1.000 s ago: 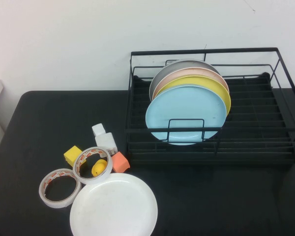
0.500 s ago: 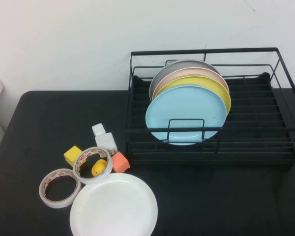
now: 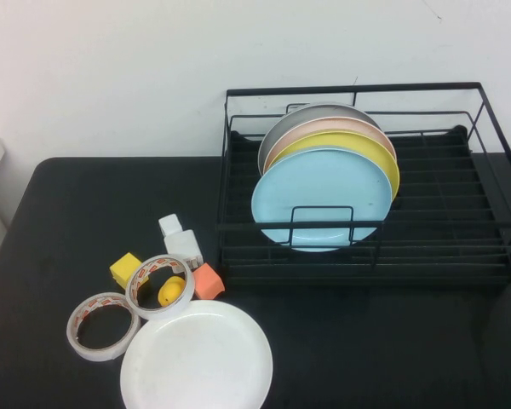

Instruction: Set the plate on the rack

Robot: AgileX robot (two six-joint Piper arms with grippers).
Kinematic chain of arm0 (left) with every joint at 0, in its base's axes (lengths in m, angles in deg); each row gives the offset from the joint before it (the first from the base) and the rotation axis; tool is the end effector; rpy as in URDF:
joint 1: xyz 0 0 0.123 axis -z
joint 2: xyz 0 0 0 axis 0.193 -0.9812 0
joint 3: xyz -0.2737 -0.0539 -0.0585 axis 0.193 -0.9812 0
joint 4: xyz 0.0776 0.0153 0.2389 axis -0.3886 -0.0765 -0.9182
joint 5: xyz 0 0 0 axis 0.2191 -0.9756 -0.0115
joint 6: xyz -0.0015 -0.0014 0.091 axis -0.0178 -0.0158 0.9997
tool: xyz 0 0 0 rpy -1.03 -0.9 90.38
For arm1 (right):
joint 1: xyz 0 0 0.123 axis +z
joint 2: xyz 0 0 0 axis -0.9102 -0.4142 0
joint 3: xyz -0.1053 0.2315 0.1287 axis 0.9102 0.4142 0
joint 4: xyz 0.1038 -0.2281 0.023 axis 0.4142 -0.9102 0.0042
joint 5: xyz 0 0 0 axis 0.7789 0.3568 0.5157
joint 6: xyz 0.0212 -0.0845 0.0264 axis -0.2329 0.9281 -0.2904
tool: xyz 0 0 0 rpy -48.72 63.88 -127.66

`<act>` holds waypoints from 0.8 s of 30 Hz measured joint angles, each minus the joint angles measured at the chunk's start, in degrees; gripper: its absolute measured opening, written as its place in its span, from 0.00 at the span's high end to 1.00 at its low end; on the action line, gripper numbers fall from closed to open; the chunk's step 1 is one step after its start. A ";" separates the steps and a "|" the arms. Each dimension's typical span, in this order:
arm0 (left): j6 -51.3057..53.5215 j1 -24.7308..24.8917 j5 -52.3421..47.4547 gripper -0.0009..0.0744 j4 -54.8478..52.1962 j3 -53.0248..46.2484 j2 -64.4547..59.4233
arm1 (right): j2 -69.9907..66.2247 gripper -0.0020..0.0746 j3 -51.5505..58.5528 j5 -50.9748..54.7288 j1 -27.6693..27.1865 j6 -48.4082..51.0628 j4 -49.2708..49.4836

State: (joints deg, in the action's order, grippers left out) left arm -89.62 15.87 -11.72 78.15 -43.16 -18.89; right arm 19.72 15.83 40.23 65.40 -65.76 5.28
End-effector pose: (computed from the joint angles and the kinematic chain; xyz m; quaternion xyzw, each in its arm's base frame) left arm 0.0548 0.0150 0.2119 -0.4959 0.4348 -0.4927 0.5677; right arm 0.0525 0.0190 0.1785 0.2534 0.7376 0.3243 0.5353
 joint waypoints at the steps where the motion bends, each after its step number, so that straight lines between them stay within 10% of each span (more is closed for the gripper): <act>1: 0.00 0.00 1.19 0.99 0.00 0.00 0.00 | 0.00 0.98 0.00 0.33 0.00 1.03 0.00; 6: 6.42 0.00 3.97 0.99 -4.91 0.94 0.00 | 0.00 0.98 0.00 1.04 0.00 4.56 0.00; 14: 45.01 0.00 -20.63 0.99 -11.20 19.20 -12.41 | 0.00 0.98 0.00 1.04 0.00 6.39 0.00; 24: 31.48 0.00 -47.44 0.99 -43.32 41.47 -45.28 | 0.00 0.98 0.00 1.04 0.00 6.89 0.09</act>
State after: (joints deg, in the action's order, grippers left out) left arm -58.14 15.87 -59.16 34.83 -1.68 -64.17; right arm 19.72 15.83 41.27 65.40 -58.86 5.37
